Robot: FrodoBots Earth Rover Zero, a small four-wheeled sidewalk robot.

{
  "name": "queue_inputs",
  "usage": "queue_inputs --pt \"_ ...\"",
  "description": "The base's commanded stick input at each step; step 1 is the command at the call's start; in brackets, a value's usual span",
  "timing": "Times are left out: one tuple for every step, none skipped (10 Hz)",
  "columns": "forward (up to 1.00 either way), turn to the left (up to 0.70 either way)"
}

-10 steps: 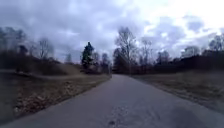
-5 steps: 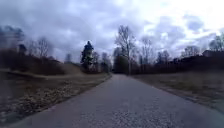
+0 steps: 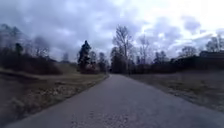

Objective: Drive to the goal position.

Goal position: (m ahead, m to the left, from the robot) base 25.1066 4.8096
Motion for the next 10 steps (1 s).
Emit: queue_inputs --pt "0.50 0.00" --pt "0.50 0.00" --pt "0.50 0.00" --pt "0.50 0.00" --pt "0.50 0.00" --pt "0.50 0.00" --pt "0.50 0.00" --pt "0.50 0.00" --pt "0.50 0.00" --pt "0.50 0.00"
